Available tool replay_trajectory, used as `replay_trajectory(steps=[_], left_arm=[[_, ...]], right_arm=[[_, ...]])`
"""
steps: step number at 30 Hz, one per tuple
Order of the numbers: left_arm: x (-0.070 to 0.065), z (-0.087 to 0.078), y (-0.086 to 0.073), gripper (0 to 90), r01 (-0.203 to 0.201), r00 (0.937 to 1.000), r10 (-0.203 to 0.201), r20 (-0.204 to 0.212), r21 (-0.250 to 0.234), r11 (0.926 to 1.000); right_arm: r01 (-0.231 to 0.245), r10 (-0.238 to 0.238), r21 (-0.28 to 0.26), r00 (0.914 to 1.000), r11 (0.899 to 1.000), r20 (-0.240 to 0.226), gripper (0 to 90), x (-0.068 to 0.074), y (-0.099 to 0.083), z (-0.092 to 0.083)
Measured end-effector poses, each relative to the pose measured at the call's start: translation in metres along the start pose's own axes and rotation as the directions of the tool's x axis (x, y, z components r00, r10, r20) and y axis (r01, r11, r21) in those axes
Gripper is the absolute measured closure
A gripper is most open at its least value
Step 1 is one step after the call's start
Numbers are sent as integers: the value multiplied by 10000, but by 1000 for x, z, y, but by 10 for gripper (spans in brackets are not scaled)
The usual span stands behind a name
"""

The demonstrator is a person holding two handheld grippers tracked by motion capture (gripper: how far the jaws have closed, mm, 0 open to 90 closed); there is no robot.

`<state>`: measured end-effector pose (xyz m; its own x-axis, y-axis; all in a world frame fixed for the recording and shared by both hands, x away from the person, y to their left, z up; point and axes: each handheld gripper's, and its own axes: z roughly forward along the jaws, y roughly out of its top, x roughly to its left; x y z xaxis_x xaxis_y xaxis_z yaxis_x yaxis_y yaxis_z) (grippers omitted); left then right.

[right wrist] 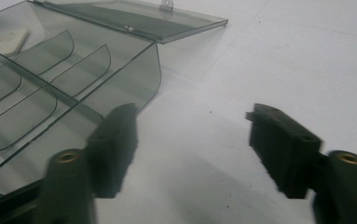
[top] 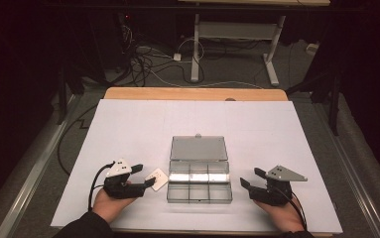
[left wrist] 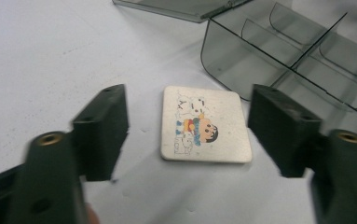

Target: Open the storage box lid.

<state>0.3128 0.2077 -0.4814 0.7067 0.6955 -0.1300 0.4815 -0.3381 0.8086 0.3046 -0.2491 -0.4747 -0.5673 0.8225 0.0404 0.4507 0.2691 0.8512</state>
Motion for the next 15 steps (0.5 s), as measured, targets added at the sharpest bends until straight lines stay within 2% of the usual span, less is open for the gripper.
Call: replay_trajectory(steps=[2, 4, 9, 11, 13, 15], left_arm=[[-1, 0, 0, 151, -66, 9999, 66, -112, 11, 10000], [-1, -1, 1, 137, -25, 9999, 24, -131, -94, 10000], [2, -4, 2, 62, 210, 9989, -221, -403, -287, 9994], [3, -5, 2, 9, 330, 9986, -344, -390, -366, 9988], [4, -7, 3, 0, 386, 9986, -403, -333, -505, 9980], [3, -9, 5, 0, 334, 9991, -344, -245, -430, 9985]], right_arm=[[-26, 26, -34, 10000, 10000, 70, 215, -1, 0, -2], [-63, 65, -140, 9998, 9999, 169, 156, -2, 1, -3], [20, -7, -421, 9995, 9991, 308, 91, 1, 4, -7], [21, -4, -521, 9994, 9986, 343, 48, 2, 5, -8], [30, -5, -585, 9991, 9983, 428, 0, 3, 6, -10], [77, -46, -717, 9990, 9974, 433, 0, 3, 8, -13]])
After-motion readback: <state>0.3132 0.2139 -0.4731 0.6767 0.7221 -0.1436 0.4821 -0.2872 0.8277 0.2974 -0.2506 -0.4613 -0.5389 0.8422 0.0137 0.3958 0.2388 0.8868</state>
